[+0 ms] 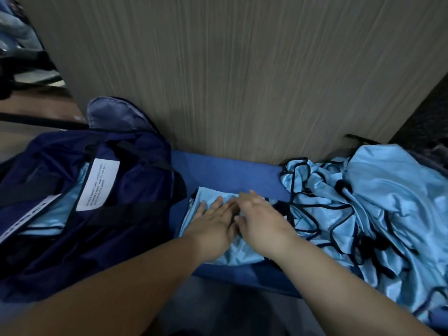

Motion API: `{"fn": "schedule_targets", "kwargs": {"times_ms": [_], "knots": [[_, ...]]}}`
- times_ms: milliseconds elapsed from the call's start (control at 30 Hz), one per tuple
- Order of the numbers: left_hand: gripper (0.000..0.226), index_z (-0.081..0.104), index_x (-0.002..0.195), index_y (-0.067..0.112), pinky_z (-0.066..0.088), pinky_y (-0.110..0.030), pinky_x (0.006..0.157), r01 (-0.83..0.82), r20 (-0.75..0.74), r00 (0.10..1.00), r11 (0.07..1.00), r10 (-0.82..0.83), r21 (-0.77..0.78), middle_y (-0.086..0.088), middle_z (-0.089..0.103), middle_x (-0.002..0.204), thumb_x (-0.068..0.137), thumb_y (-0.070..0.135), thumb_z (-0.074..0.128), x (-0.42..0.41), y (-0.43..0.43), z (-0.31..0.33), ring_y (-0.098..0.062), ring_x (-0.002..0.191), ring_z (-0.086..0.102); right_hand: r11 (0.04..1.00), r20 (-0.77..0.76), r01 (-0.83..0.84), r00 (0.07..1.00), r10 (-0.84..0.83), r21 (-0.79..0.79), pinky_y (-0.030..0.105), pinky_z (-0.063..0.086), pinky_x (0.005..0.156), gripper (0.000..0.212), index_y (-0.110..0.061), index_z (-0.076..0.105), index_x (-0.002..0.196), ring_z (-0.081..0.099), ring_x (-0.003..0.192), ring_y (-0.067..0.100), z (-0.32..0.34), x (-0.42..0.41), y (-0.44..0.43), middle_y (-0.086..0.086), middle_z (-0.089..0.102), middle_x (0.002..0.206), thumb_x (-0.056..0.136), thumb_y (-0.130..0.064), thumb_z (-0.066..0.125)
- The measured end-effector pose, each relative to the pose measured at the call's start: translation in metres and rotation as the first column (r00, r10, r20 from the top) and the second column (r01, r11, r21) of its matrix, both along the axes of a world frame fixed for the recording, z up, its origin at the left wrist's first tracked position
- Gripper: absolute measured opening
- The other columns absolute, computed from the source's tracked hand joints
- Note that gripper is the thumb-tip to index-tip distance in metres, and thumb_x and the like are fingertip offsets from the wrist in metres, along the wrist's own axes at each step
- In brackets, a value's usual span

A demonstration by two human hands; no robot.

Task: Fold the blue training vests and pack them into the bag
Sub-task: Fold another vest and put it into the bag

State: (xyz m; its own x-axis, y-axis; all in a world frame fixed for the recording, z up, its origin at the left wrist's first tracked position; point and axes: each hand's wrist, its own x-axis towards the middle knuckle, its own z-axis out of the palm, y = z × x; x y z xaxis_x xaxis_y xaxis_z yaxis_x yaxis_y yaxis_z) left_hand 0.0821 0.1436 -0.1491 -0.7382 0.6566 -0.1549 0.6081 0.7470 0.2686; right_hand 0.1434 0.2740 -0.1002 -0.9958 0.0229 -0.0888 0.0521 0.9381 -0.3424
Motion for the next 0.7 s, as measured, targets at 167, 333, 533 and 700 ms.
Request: {"fn": "schedule_targets", "kwargs": {"times_ms": [167,333,533,700], "knots": [[0.055,-0.007,0.155,0.030,-0.016,-0.038,0.119,-0.047,-0.020,0.999,0.998,0.046,-0.033,0.015,-0.015,0.161,0.104,0.039,0.013,-0.004,-0.002,-0.003,-0.007,0.146,-0.020,0.976,0.214,0.004,0.976,-0.052,0.218,0.049,-0.016,0.119,0.069,-0.021,-0.002,0.157,-0.014,0.150,0.016,-0.022,-0.005,0.009,-0.006,-0.009,0.164,0.100,-0.059,0.010],[0.058,-0.006,0.154,0.036,-0.015,-0.050,0.118,-0.100,-0.029,0.995,0.992,0.098,-0.077,0.017,-0.017,0.160,0.102,0.053,0.012,-0.004,-0.003,-0.001,-0.014,0.147,-0.023,0.951,0.181,0.017,0.980,-0.076,0.308,0.055,-0.020,0.115,0.090,-0.021,-0.006,0.156,-0.020,0.149,0.017,-0.026,0.003,0.016,-0.003,-0.013,0.164,0.083,-0.073,-0.006],[0.075,-0.007,0.154,0.039,-0.013,-0.052,0.118,-0.137,0.005,0.990,0.987,0.138,-0.084,0.016,-0.020,0.160,0.090,0.074,0.015,-0.010,-0.011,0.000,-0.015,0.146,-0.026,0.929,0.281,0.038,0.948,-0.150,0.367,0.068,-0.017,0.110,0.127,-0.022,-0.018,0.154,-0.031,0.144,0.029,-0.022,0.014,0.026,-0.003,-0.027,0.160,0.054,-0.098,0.002],[0.070,-0.007,0.155,0.034,-0.015,-0.049,0.118,-0.110,-0.035,0.994,0.986,0.106,-0.124,0.010,-0.015,0.162,0.095,0.067,0.011,-0.008,-0.009,0.004,-0.020,0.147,-0.023,0.938,0.297,0.016,0.947,-0.126,0.347,0.069,-0.018,0.109,0.125,-0.024,-0.016,0.154,-0.032,0.144,0.024,-0.018,0.019,0.031,-0.007,-0.024,0.160,0.058,-0.098,0.011]]}}
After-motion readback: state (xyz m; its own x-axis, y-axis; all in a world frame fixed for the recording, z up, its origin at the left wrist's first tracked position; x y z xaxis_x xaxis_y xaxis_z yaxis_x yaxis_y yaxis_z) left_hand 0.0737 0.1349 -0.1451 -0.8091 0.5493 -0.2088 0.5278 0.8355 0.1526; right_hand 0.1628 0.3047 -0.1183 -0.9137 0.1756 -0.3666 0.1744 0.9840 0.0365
